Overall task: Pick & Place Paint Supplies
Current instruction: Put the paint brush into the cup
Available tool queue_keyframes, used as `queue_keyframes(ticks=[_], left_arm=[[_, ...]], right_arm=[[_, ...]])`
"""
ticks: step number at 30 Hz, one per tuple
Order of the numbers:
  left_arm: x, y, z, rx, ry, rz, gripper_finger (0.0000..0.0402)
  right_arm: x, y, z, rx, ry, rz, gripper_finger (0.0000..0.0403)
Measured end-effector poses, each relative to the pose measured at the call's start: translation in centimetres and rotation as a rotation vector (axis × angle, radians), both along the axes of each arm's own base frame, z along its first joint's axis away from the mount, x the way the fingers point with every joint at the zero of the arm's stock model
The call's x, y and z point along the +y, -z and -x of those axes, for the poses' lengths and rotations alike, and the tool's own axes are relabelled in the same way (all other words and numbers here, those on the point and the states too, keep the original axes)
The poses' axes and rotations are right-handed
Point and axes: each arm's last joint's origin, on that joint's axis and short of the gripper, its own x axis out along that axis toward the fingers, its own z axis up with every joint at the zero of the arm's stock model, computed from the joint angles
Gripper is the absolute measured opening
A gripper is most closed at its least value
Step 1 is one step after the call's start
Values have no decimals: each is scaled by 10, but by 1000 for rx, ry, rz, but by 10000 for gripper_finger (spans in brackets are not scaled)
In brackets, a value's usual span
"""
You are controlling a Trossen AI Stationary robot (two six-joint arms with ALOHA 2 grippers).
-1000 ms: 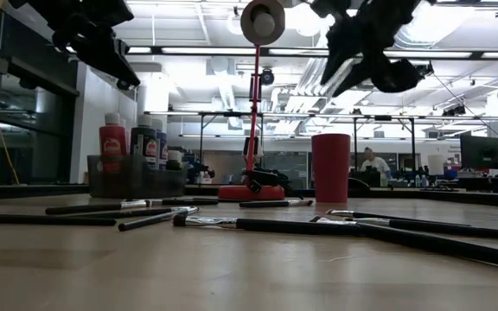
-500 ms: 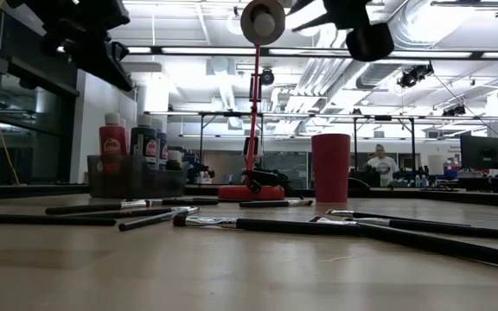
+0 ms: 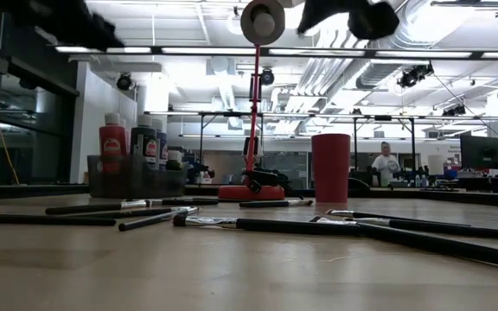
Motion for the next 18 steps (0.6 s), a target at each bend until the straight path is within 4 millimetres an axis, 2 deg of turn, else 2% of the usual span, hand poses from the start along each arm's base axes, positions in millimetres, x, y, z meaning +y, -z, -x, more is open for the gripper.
queue_keyframes(ticks=[3,7,13,18], left_arm=[[-7,-8,14,-137,20,-8,0],[-13,-13,35,-229,-38,-33,0],[-20,-8,54,-244,-58,-23,0],[-22,-1,61,-197,-60,-6,0]], right_arm=[[0,21,-14,115,32,2,4],[4,50,-30,212,-8,-1,3],[7,77,-37,340,-52,-49,4],[2,97,-42,419,-77,-107,15]])
